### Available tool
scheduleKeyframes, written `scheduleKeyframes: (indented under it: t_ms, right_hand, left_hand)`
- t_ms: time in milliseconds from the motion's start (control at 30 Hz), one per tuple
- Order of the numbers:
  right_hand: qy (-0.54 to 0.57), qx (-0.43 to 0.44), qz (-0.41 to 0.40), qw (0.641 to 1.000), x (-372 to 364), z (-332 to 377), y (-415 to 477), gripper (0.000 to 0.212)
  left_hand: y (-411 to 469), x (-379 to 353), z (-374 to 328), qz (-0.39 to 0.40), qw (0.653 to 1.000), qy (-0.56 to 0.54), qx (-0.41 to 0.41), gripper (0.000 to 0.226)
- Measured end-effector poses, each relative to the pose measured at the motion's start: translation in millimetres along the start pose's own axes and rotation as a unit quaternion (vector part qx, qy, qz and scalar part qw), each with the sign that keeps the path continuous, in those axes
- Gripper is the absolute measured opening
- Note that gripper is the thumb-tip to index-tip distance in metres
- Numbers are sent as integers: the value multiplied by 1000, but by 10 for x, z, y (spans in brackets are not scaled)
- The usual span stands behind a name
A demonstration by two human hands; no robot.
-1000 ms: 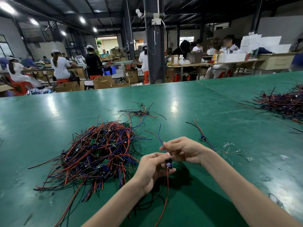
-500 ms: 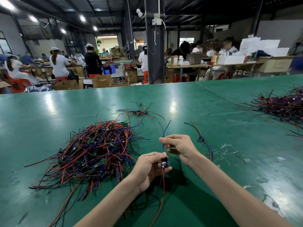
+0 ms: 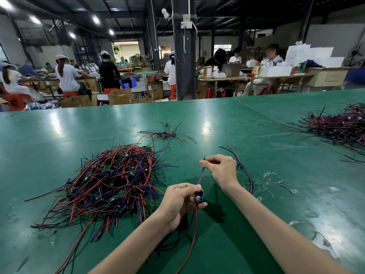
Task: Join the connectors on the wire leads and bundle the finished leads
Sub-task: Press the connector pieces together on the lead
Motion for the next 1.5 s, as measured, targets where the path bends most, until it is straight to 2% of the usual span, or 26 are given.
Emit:
scheduleKeyframes:
  t_ms: [67,133,333,600,700,833,1100,1200,1333,1500]
  right_hand:
    - [-10,28,-2,1000,4,44,1,15]
    - [-10,18,1,1000,9,23,13,21]
    - [71,-150,35,986,-40,-242,15,20]
    - [133,-273,69,950,-130,-332,-82,19]
    - [133,-297,84,942,-175,-361,-129,18]
    - [126,-309,112,936,-241,-377,-191,20]
    - [152,-354,96,918,-170,-356,-165,22]
    - [167,-380,95,905,-156,-349,-174,24]
    - [201,-413,127,879,-203,-292,-237,27]
    - [199,-412,144,877,-198,-254,-246,28]
  left_hand:
    - [7,2,5,-2,1000,-2,-1,20]
    - [10,1,10,-2,1000,-5,-7,24]
    - [2,-4,-26,6,999,0,-34,37]
    - [-69,-34,-103,17,996,14,-89,28]
    - [-95,-11,-170,18,990,21,-135,26]
    - [-168,-71,-214,57,985,14,-161,21]
    - [-176,-139,-111,81,990,21,-118,27]
    - [-161,-164,-65,84,993,5,-85,23]
    - [-148,-174,-40,89,994,4,-64,23]
    - [-162,-188,-40,100,993,4,-64,27]
Point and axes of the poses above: each hand's wrist, its own y-axis towards the middle knuckle, its own x-axis out of the back of the hand, z = x × y, the point moved 10 cm from there along y, towards the middle knuckle, and after that the axes turned 15 degrees about -z, right-handed, at the moved point
